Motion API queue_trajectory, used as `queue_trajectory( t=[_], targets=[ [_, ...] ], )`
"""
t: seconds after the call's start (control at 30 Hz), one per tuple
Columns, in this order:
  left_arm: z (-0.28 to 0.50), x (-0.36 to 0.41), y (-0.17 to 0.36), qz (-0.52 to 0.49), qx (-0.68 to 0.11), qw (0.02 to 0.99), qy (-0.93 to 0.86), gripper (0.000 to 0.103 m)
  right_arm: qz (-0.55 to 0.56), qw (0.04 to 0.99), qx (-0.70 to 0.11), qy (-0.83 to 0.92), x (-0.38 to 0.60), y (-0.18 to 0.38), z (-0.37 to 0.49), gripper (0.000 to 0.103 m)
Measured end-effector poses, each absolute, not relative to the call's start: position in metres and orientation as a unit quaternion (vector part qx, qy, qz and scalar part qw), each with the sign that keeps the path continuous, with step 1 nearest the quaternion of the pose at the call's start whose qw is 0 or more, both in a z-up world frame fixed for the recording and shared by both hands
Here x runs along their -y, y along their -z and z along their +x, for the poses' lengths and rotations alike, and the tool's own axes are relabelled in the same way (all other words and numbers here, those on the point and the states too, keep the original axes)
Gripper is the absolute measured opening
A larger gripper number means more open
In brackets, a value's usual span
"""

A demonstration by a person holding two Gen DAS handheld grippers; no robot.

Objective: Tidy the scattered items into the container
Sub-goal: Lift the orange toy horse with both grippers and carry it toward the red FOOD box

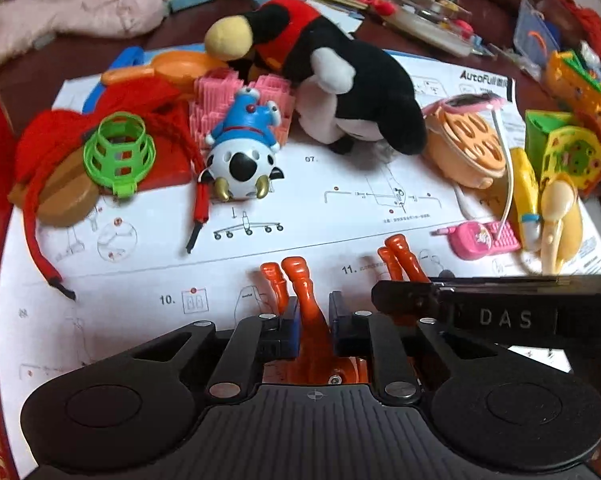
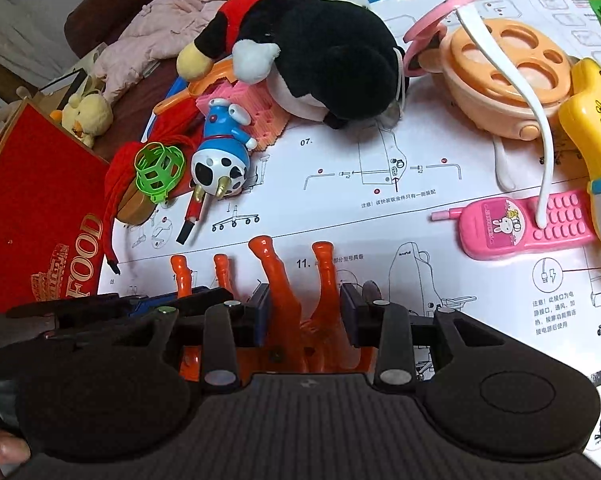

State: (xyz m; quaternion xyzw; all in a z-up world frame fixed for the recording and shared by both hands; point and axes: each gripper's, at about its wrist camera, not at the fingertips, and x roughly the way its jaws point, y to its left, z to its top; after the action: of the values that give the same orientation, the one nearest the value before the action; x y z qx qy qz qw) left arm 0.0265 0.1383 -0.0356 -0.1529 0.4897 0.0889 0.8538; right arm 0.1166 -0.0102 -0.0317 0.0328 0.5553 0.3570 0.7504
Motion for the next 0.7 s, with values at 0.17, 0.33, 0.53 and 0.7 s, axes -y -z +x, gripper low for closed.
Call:
queue_trajectory(
  t=[0.17, 0.33, 0.53, 0.7],
  targets=[
    [0.024, -0.141, 0.036, -0.165, -0.489, 0.853, -0.085, 0.009, 0.019, 0.757, -0.550, -0.353, 0.006, 0.030, 0.114, 0.041],
    [0.021, -0.138, 0.036, -0.149, -0.486, 0.857, -0.082, 0.015, 0.004, 0.765, -0.537, -0.356, 0.005, 0.030, 0.110, 0.041],
    [0.017, -0.135, 0.035, -0.140, -0.492, 0.855, -0.084, 0.036, 0.015, 0.767, -0.529, -0.362, 0.012, 0.031, 0.105, 0.038],
    [0.017, -0.135, 0.035, -0.146, -0.497, 0.850, -0.090, 0.034, 0.017, 0.766, -0.535, -0.357, 0.012, 0.029, 0.105, 0.036]
  ],
)
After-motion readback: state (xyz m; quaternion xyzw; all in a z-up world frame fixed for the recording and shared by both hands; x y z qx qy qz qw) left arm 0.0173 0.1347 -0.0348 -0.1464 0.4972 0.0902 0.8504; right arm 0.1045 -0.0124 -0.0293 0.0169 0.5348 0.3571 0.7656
